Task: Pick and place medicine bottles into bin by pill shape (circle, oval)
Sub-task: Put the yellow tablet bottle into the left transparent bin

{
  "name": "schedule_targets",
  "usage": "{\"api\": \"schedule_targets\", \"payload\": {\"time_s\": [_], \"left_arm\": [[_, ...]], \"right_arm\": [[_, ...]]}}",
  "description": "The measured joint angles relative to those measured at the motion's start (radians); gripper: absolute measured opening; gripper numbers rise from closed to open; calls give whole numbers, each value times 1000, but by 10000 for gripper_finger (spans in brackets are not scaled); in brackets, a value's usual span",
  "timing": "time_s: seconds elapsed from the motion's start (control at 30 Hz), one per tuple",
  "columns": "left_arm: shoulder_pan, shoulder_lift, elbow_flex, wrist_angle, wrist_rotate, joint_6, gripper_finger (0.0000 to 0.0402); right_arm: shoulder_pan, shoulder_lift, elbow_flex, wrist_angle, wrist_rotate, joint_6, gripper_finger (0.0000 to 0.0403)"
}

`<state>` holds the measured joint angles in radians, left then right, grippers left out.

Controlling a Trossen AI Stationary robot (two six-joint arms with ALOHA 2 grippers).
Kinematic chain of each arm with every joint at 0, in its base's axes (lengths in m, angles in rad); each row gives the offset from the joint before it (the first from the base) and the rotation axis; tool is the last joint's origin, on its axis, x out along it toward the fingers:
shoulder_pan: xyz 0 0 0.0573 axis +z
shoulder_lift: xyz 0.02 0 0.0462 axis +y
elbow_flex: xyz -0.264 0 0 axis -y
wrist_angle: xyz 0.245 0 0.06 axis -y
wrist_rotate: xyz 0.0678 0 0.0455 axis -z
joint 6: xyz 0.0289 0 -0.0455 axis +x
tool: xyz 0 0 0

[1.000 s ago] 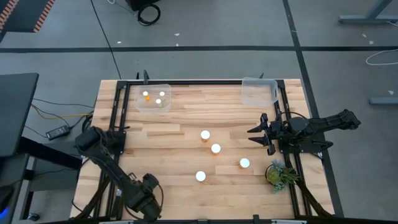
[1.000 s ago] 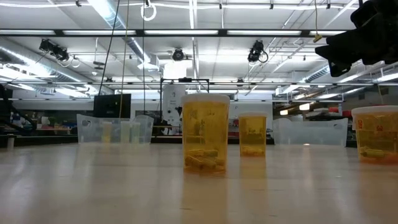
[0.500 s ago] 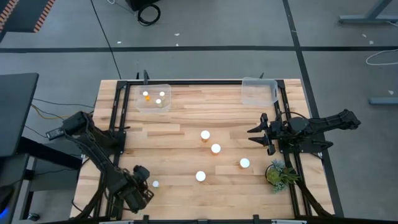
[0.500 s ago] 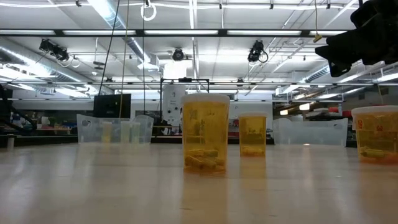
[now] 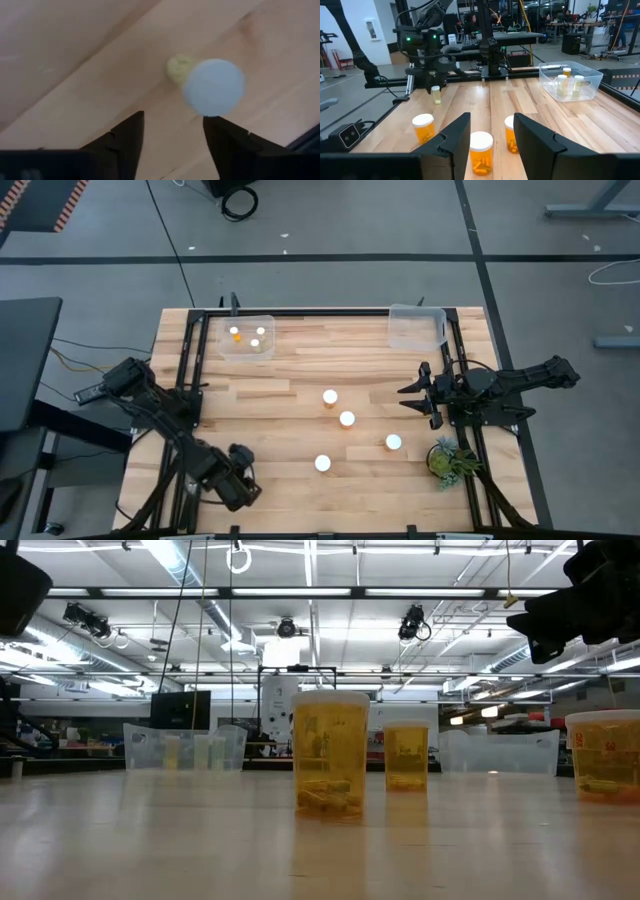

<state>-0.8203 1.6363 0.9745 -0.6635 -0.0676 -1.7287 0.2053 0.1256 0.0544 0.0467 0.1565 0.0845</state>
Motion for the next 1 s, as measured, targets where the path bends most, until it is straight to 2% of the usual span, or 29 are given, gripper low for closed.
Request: {"api": "schedule_targets", "payload": {"time_s": [0.2,1.0], "left_arm": [[16,0,0,6,9,13,244],[73,2,0,36,8,92,236]], "right_arm": [[0,0,0,0,0,0,157],[0,0,0,0,0,0,157]]}}
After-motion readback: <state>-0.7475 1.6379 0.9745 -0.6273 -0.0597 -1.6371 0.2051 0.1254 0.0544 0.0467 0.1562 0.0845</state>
